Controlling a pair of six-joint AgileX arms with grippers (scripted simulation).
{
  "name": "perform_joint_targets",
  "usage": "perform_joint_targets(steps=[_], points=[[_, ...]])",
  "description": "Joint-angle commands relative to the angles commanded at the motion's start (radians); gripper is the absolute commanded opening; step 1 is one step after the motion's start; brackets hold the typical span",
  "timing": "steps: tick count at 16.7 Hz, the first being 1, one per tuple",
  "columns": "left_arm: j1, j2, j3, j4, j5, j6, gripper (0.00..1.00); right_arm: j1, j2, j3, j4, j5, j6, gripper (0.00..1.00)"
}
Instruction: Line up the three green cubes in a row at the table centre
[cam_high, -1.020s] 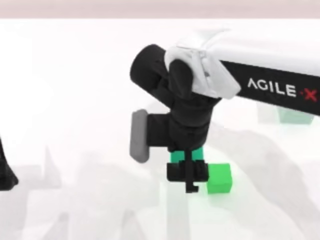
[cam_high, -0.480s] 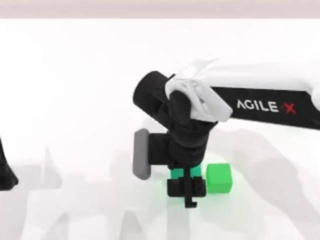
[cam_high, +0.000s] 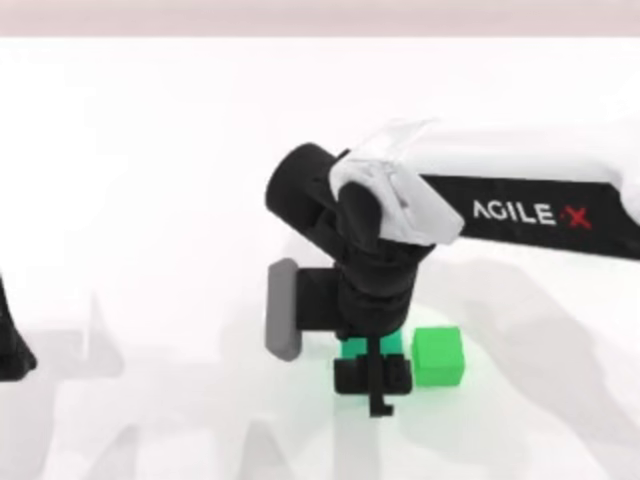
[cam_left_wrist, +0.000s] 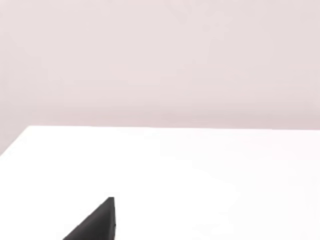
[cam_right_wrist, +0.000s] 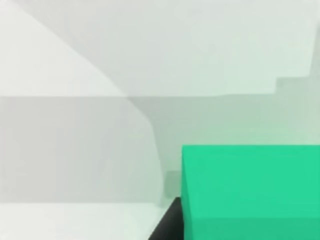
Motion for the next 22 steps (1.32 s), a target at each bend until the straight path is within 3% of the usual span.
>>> perform_joint_targets(steps=[6,16,22], points=[[0.0,0.0,0.0,0.0,0.0,0.0,1.0,0.0,0.0,0.0,0.0,0.0,0.0,0.98],[0.0,0.0,0.0,0.0,0.0,0.0,1.0,-0.002,-0.001,0.004,-0.004,0.0,0.0,1.0],[0.0,0.0,0.0,0.0,0.0,0.0,1.0,0.003,-0.05,0.138,-0.198,-0.001,-0.003,1.0]])
